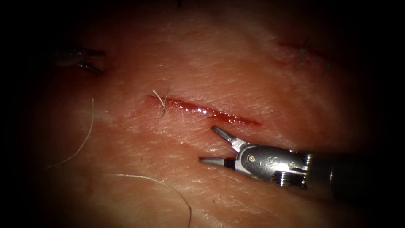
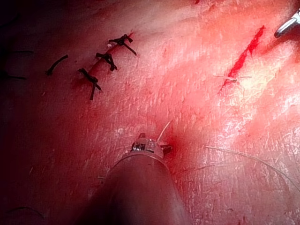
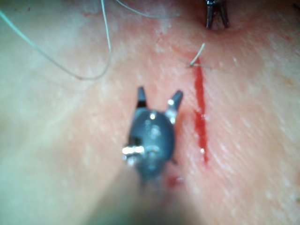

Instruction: Wound Closure

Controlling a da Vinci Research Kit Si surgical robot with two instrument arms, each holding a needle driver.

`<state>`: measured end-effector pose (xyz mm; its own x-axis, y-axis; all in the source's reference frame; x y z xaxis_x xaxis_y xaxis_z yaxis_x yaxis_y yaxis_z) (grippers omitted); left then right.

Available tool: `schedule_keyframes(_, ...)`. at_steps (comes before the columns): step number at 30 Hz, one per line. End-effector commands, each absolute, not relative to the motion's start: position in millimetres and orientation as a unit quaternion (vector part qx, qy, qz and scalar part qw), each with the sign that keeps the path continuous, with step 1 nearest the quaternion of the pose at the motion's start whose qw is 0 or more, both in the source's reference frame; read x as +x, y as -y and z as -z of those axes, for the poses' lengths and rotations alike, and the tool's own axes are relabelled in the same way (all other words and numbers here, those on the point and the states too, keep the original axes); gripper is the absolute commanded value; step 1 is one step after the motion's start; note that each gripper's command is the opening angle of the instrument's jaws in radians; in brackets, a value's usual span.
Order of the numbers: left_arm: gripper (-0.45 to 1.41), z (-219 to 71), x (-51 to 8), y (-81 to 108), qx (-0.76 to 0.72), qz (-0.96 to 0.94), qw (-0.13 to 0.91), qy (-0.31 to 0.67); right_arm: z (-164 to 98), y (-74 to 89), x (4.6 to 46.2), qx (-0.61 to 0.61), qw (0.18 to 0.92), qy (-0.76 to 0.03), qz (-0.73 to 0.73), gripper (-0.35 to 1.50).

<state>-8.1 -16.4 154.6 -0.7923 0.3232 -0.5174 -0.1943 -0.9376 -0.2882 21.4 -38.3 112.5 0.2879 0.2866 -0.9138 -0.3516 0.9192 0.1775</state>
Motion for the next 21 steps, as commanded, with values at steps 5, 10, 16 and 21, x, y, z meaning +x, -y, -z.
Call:
schedule_keyframes(5, 1.38, -151.6, -7.9, 15.1, -0.324, -0.922, 0.174, 0.123, -113.3, 39.0, 22.1, -0.029, 0.802, -0.564, -0.197, 1.35)
schedule_keyframes(10, 1.35, -146.9, -8.5, 13.1, -0.385, -0.889, 0.217, 0.116, -113.5, 39.3, 22.2, -0.029, 0.801, -0.563, -0.199, 1.35)
schedule_keyframes(16, 1.3, -140.6, -9.5, 11.9, -0.456, -0.85, 0.245, 0.093, -113.5, 39.3, 22.1, -0.029, 0.801, -0.563, -0.199, 1.35)
schedule_keyframes(21, 1.21, -136.4, -9.8, 14.7, -0.503, -0.824, 0.223, 0.136, -113.4, 39.2, 22.1, -0.027, 0.801, -0.563, -0.201, 1.35)
